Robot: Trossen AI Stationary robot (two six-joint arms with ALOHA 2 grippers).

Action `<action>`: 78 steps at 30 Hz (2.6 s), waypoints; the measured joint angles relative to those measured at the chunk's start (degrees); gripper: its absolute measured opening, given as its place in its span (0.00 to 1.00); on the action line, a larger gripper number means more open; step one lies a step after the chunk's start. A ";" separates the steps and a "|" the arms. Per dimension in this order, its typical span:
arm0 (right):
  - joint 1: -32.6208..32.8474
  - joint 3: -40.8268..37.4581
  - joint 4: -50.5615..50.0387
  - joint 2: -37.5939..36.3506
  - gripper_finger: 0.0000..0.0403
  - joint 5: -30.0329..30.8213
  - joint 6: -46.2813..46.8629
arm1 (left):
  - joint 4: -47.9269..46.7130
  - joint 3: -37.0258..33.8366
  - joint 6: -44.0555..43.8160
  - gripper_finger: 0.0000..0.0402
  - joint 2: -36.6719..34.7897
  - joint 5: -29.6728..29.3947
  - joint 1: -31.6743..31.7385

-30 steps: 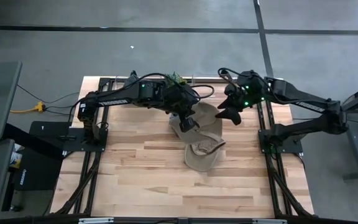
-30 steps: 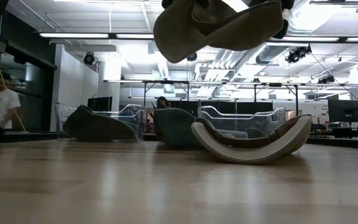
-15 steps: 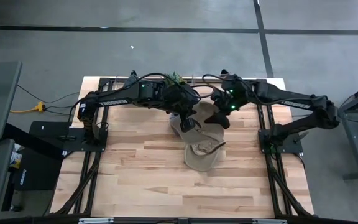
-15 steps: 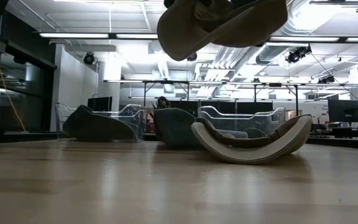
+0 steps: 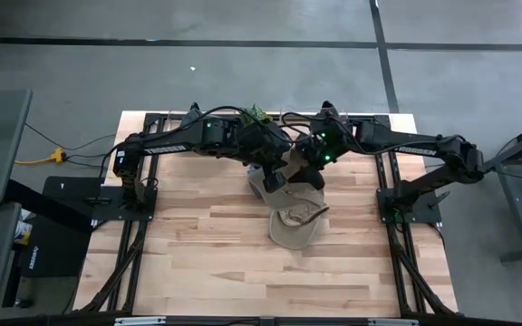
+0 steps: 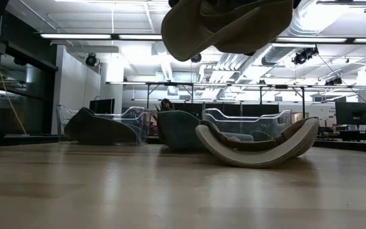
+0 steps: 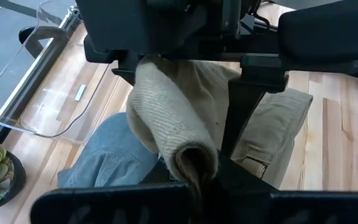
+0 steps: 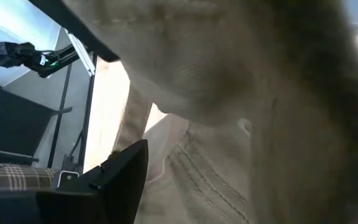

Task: Pick & Place hat
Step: Put the left brown cap into the right transparent bin

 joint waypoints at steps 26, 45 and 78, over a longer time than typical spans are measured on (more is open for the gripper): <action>0.35 0.00 -0.08 -0.04 0.01 3.89 -0.98 | 0.23 -0.01 -0.22 0.00 -0.02 -0.18 0.01; 0.74 -0.03 -2.33 -0.04 0.00 4.31 -1.01 | 0.01 -0.01 -0.20 0.42 -0.04 -1.40 0.11; -2.91 -0.04 -10.19 -10.17 0.00 10.41 0.00 | -11.08 -2.98 -15.47 0.48 -6.69 0.83 7.06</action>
